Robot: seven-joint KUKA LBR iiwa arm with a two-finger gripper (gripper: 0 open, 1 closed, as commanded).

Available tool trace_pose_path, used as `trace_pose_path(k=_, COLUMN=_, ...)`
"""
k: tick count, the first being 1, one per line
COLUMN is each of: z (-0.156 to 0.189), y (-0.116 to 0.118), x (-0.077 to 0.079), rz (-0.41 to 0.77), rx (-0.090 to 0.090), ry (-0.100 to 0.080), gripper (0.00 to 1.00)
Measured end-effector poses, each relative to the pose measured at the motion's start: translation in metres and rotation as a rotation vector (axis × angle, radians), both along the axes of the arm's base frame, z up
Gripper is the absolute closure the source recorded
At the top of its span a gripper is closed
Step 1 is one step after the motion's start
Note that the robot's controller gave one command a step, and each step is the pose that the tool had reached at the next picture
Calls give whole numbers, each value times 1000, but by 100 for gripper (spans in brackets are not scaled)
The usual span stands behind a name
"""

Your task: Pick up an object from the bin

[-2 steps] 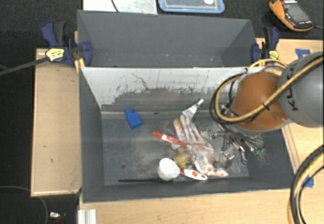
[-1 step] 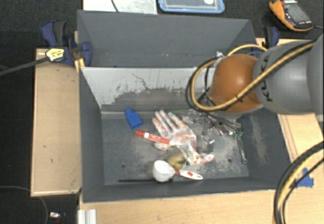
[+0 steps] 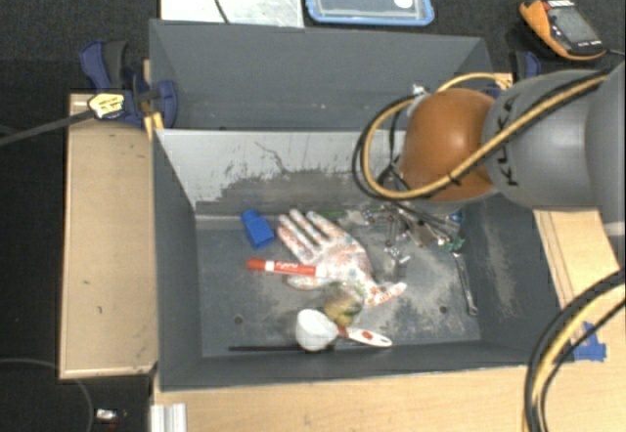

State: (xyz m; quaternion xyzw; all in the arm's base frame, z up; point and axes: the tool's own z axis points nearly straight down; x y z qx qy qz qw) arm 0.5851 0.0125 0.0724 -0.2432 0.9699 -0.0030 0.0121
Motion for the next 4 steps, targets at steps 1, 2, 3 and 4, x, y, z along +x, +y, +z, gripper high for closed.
trace_pose_path(k=1, z=0, y=7, x=0, rz=-3, rx=-5, ry=-1, gripper=0)
trace_pose_path(k=2, z=9, y=-1, x=-1, rz=-107, rx=4, ry=-4, gripper=0)
trace_pose_path(k=3, z=5, y=23, x=2, rz=-74, rx=-2, ry=-8, gripper=0)
trace_pose_path(k=4, z=2, y=53, x=6, rz=50, rx=-1, ry=-10, gripper=0)
